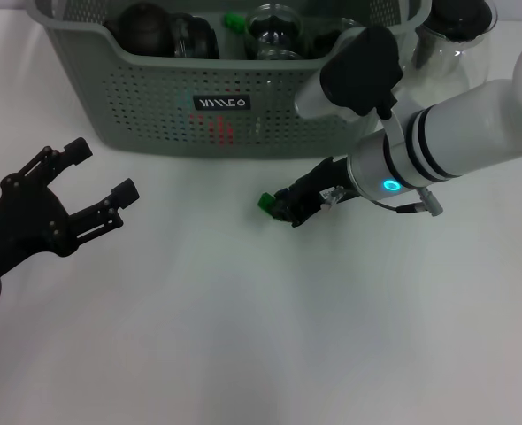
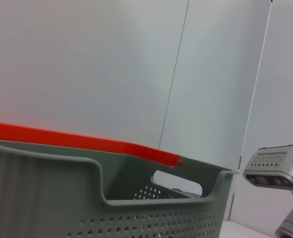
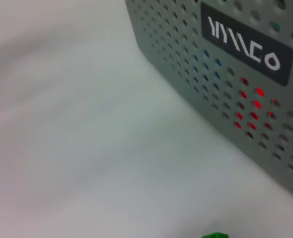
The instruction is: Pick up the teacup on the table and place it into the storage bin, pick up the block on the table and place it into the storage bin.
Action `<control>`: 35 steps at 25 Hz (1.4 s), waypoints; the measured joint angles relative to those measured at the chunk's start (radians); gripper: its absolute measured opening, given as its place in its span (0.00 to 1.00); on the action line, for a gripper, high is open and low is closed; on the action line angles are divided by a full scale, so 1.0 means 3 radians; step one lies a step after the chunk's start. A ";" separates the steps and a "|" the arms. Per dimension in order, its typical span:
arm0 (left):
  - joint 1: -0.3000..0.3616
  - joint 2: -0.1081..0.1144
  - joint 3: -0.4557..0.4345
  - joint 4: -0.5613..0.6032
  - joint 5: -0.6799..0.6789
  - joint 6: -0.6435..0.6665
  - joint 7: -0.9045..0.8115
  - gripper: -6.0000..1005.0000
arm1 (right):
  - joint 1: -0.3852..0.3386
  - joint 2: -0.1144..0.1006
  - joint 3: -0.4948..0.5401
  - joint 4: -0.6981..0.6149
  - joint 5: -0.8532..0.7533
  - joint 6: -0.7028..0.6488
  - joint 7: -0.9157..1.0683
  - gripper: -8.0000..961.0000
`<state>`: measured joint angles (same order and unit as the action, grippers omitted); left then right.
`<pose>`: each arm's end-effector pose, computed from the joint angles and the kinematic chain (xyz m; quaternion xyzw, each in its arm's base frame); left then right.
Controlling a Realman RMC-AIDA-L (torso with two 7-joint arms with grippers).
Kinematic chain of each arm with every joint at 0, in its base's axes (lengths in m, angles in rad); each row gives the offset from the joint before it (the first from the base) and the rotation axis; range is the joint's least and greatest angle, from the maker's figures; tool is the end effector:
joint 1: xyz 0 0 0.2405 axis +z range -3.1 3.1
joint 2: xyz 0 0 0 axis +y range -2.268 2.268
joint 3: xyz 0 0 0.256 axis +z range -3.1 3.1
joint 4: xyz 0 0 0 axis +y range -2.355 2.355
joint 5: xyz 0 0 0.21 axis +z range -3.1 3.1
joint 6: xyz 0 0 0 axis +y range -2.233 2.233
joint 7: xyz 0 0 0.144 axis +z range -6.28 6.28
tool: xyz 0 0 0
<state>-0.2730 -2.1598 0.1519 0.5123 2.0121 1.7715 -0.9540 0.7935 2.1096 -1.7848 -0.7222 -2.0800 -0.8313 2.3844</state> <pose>-0.3286 0.2287 0.0079 -0.8371 -0.2319 -0.3888 0.3071 0.1680 0.3712 -0.1345 -0.9471 0.2835 -0.0546 0.1404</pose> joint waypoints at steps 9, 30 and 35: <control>-0.0002 0.0000 0.0000 -0.0005 -0.0007 -0.0009 0.0000 0.94 | -0.0062 -0.0031 0.0213 -0.0166 -0.0002 -0.0240 0.0019 0.17; -0.0051 0.0001 -0.0005 -0.0012 -0.0019 -0.0034 -0.0004 0.94 | -0.0555 -0.0035 0.1566 -0.2399 0.0334 -0.1296 -0.0224 0.15; -0.0085 0.0016 -0.0005 -0.0057 -0.0019 -0.0061 -0.0005 0.94 | -0.0025 -0.0033 0.1434 -0.1515 -0.0064 -0.0463 -0.0163 0.15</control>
<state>-0.2987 -2.1552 0.1503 0.4950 2.0064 1.7533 -0.9555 0.7860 2.0998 -1.3546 -1.1768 -2.0991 -0.9701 2.3355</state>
